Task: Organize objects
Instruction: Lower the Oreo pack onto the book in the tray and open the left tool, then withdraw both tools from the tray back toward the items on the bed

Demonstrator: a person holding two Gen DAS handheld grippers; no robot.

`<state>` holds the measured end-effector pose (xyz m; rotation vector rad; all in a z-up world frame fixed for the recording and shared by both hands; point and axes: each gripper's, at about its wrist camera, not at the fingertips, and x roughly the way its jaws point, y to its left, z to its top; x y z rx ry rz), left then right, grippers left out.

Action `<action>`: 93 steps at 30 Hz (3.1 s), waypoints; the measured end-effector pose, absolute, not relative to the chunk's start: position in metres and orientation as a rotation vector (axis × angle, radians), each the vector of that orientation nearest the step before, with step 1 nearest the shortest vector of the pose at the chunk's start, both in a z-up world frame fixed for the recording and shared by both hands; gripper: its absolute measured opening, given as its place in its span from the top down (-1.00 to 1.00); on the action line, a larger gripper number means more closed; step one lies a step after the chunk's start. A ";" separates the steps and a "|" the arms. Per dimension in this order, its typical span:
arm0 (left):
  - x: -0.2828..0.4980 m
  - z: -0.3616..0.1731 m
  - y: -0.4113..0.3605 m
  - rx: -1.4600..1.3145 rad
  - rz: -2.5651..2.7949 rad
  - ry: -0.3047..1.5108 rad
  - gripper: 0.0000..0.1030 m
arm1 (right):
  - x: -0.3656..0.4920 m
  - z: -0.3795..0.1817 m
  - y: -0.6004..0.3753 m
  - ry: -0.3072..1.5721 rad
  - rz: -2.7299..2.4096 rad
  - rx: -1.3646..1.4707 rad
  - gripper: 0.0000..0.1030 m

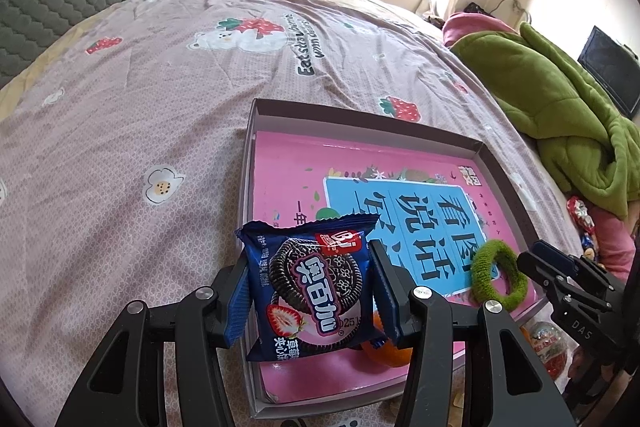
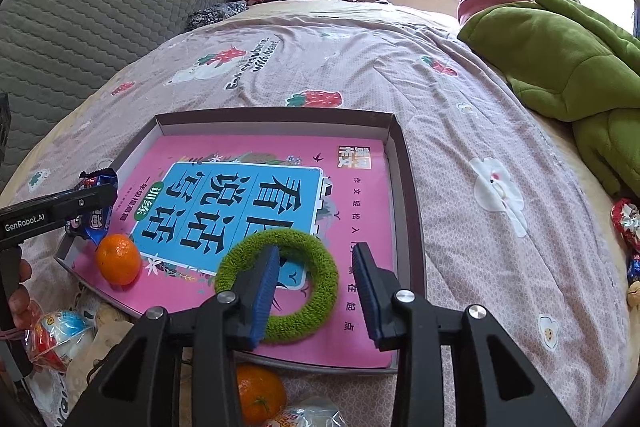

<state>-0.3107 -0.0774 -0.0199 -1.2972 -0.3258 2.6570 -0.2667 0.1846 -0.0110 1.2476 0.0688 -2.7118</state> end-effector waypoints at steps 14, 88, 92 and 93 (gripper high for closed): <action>-0.312 -0.021 -0.078 -1.309 2.657 -0.311 -0.08 | -0.265 -0.012 0.180 0.095 -2.705 1.251 0.26; -0.219 0.047 -0.027 -1.146 2.701 -0.116 -0.44 | -0.216 0.055 0.181 0.050 -2.738 1.023 0.05; -0.212 0.046 -0.024 -1.154 2.692 -0.104 -0.44 | -0.211 0.057 0.181 0.048 -2.737 1.018 0.05; -0.210 0.047 -0.023 -1.152 2.692 -0.102 -0.44 | -0.210 0.058 0.180 0.050 -2.737 1.015 0.05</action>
